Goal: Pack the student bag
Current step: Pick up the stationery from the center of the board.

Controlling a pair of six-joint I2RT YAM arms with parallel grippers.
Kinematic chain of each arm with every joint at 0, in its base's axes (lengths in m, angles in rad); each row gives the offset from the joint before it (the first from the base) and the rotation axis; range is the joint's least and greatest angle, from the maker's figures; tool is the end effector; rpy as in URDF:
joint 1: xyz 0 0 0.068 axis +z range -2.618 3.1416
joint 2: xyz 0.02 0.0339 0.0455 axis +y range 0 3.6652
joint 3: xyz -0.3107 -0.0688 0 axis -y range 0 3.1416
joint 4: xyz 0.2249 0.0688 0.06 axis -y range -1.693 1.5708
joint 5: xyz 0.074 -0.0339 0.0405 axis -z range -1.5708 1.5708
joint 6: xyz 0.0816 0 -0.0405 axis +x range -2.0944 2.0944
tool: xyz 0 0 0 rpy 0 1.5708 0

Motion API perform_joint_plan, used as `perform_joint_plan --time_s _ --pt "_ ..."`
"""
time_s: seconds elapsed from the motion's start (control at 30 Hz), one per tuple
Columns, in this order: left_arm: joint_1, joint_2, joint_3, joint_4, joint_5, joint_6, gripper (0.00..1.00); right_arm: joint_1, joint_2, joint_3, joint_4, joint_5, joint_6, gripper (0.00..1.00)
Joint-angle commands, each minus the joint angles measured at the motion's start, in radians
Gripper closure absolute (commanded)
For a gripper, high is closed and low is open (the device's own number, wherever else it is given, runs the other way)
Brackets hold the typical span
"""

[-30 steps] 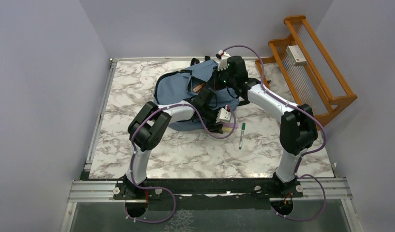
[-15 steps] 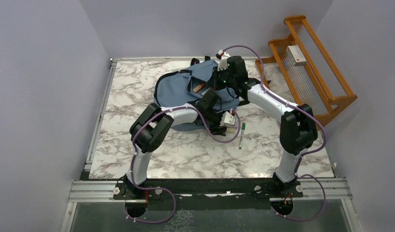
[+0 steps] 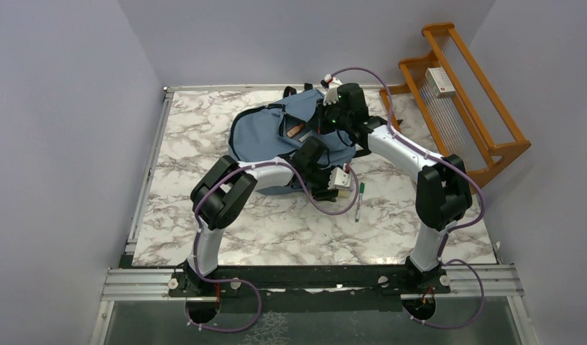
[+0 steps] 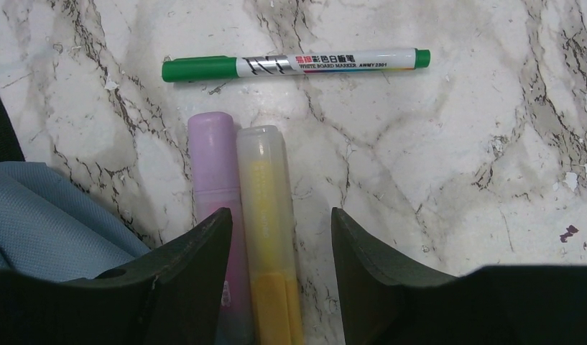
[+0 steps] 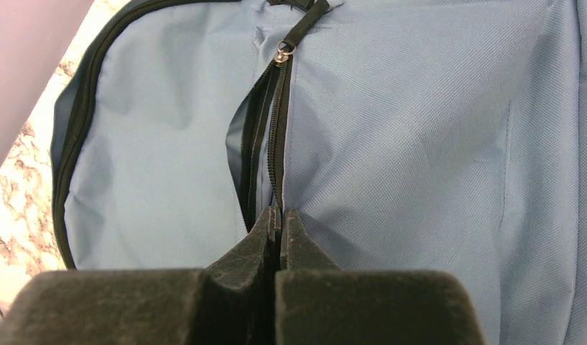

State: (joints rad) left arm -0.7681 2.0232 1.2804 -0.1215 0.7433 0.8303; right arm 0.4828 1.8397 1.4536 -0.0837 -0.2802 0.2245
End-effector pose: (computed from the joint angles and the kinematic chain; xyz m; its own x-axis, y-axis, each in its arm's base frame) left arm 0.2846 -0.3517 0.1830 0.2417 0.5221 -0.8179 0.9621 -0.2388 0.1319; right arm 0.4053 0.2379 0.3149 -0.5388 -0.0409 -0.8414 -0.5586 0.7650 0.3206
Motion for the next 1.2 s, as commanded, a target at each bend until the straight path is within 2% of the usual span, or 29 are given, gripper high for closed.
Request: perform_joint_plan --time_s 0.0,0.43,0.6,0.97,1.03,1.17 --pt "-0.007 -0.007 -0.040 -0.042 -0.060 -0.027 0.47 0.000 -0.011 0.011 -0.011 -0.020 0.000 0.99" --pt "-0.018 0.012 -0.028 -0.060 -0.105 -0.050 0.49 0.000 -0.021 -0.005 -0.012 -0.003 -0.004 1.00" --pt "-0.029 0.031 0.001 -0.105 -0.125 -0.049 0.51 0.000 -0.028 -0.013 -0.013 0.007 -0.008 1.00" --pt "-0.054 0.078 0.059 -0.188 -0.214 -0.040 0.49 0.000 -0.031 -0.013 -0.012 0.004 -0.007 1.00" --pt "-0.055 0.080 0.061 -0.193 -0.222 -0.040 0.54 0.000 -0.032 -0.015 -0.013 0.006 -0.007 1.00" --pt "-0.061 0.075 0.063 -0.199 -0.211 -0.047 0.69 0.000 -0.031 -0.019 -0.021 0.004 0.004 0.99"
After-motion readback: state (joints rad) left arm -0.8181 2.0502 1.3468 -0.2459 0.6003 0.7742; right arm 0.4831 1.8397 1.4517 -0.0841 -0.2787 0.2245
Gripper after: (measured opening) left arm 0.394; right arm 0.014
